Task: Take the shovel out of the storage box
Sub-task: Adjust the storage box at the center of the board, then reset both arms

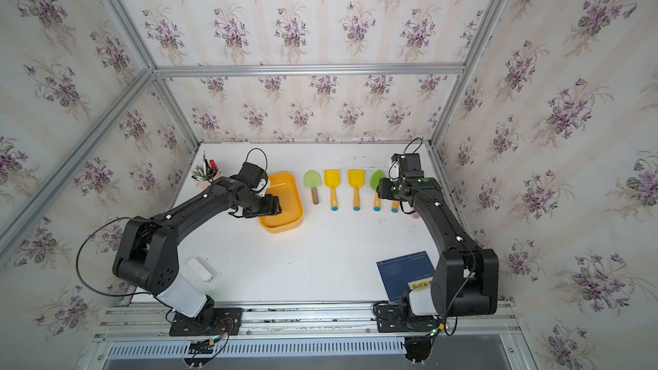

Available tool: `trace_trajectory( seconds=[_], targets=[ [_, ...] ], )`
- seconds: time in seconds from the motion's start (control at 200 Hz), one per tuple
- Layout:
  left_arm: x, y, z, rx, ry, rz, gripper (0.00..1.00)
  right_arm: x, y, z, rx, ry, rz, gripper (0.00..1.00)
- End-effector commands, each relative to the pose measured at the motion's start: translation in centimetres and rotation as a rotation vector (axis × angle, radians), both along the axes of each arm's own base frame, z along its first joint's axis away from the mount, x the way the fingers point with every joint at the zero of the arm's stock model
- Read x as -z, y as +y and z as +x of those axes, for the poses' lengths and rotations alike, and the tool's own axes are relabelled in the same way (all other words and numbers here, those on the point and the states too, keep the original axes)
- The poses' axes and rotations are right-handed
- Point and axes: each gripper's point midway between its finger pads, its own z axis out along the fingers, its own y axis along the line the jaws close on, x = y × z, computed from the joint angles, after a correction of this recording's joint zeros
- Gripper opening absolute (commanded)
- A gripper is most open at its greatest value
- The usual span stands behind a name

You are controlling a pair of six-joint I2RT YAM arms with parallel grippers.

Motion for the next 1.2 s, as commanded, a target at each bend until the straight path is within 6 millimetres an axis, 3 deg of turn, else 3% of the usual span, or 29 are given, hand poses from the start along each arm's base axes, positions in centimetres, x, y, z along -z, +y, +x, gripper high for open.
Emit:
trace_trajectory(
  seconds=[0.0,0.065,0.085,0.095,0.11,0.135,0.15,0.195,0.265,0.39,0.47,0.55,0.624,0.784,0.909,1.039,1.074,1.114,1.194],
  targets=[
    [-1.9,0.3,0.5,0.011,-0.080,0.007,0.80,-0.5,0.5,0.7,-0.017,-0.053,0.023,0.54],
    [-3.5,0.2,1.3,0.005,-0.186,-0.037,0.84,-0.8,1.4,1.2,-0.057,-0.143,0.061,0.57],
    [-4.0,0.3,1.7,-0.002,-0.227,-0.050,0.86,-0.9,1.6,1.3,-0.068,-0.180,0.072,0.74],
    [-4.4,0.4,1.9,-0.005,-0.250,-0.058,0.88,-0.8,1.6,1.1,-0.072,-0.188,0.075,0.93],
    [-4.7,0.6,2.0,-0.009,-0.275,-0.066,0.90,-0.9,1.7,1.2,-0.076,-0.217,0.081,0.99],
    [-4.9,1.1,2.3,-0.025,-0.306,-0.064,0.93,-1.3,1.7,1.3,-0.077,-0.268,0.087,1.00],
    [-6.3,1.6,2.3,-0.037,-0.359,-0.063,0.94,-1.6,1.8,1.4,-0.079,-0.297,0.092,1.00],
    [-7.6,2.8,2.7,-0.050,-0.460,-0.025,0.99,-2.5,1.9,1.8,-0.087,-0.385,0.095,1.00],
    [-9.0,5.1,3.3,-0.081,-0.595,0.088,1.00,-3.8,2.0,2.3,-0.105,-0.502,0.087,1.00],
    [-11.1,9.8,3.6,-0.140,-0.731,0.353,1.00,-3.3,0.5,2.0,-0.073,-0.635,-0.022,1.00],
    [-10.4,11.7,3.8,-0.118,-0.768,0.483,1.00,-2.6,-1.2,1.2,-0.024,-0.729,-0.124,1.00],
    [-8.4,13.2,4.1,-0.094,-0.773,0.578,1.00,-1.7,-2.8,-0.2,0.019,-0.829,-0.212,1.00],
    [-6.5,15.3,4.0,-0.131,-0.751,0.665,1.00,0.2,-3.5,-0.9,0.023,-0.820,-0.239,1.00],
    [-4.3,17.0,4.2,-0.187,-0.818,0.547,1.00,1.8,-5.1,-1.2,0.092,-0.841,-0.180,1.00],
    [-2.5,17.4,5.0,-0.198,-0.844,0.410,1.00,2.0,-5.0,-0.3,0.068,-0.810,-0.147,1.00],
    [-1.6,17.2,5.8,-0.197,-0.855,0.364,1.00,0.9,-5.1,-1.3,0.100,-0.886,-0.075,1.00],
    [-1.5,16.8,6.1,-0.177,-0.859,0.355,1.00,1.1,-5.1,-1.1,0.100,-0.880,-0.065,1.00],
    [0.5,16.5,6.3,-0.151,-0.823,0.349,1.00,1.4,-4.9,-0.7,0.095,-0.876,-0.055,1.00],
    [0.6,16.3,6.3,-0.140,-0.829,0.343,1.00,2.2,-4.8,-0.1,0.090,-0.871,-0.044,1.00]
  ],
)
